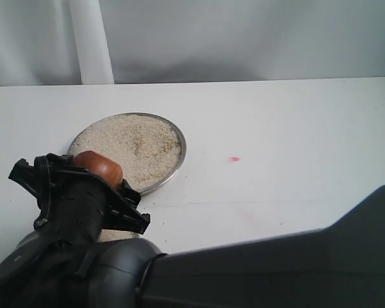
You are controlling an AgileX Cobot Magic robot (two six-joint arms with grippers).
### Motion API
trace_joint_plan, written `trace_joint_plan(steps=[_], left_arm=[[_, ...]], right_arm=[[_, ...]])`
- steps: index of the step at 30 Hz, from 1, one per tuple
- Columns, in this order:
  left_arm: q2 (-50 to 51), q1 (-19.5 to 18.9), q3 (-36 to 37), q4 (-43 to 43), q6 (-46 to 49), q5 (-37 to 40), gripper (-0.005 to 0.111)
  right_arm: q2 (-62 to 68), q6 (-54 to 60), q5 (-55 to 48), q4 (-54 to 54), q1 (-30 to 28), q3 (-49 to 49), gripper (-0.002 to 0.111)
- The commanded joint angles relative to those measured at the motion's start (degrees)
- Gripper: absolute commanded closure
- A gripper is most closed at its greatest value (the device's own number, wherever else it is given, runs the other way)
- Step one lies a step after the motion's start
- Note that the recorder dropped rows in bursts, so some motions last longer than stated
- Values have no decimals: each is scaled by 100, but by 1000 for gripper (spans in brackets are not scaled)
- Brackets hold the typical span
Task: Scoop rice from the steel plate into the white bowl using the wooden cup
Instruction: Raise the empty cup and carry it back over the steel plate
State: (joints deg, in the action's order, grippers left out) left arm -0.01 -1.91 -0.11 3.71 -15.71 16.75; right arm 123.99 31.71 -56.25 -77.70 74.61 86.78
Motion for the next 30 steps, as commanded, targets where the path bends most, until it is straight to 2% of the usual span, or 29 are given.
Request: trace_joint_plan(steps=[1,9,17,22,26,30], left_arm=[[1,30,11,-22,-7,-38,107],[1,30,11,-22,-7,-38,107],[1,30,11,-22,-7,-38,107],[1,30,11,-22,-7,-38,107],[1,30,11,-22,-7,-38,107],[1,30,11,-22,-7,-38,107]], right_arm=[[-44,-6,214,122,18,204,108],[-44,-218,162,235,-29,204,108],[-249,-406,386,723,-690,227,108],[-374,-281,618,1973,-1322,969,108],[-360,576,641,2724,-1757,1749,108],[-360,882,626,3403,-2274,2466,108]])
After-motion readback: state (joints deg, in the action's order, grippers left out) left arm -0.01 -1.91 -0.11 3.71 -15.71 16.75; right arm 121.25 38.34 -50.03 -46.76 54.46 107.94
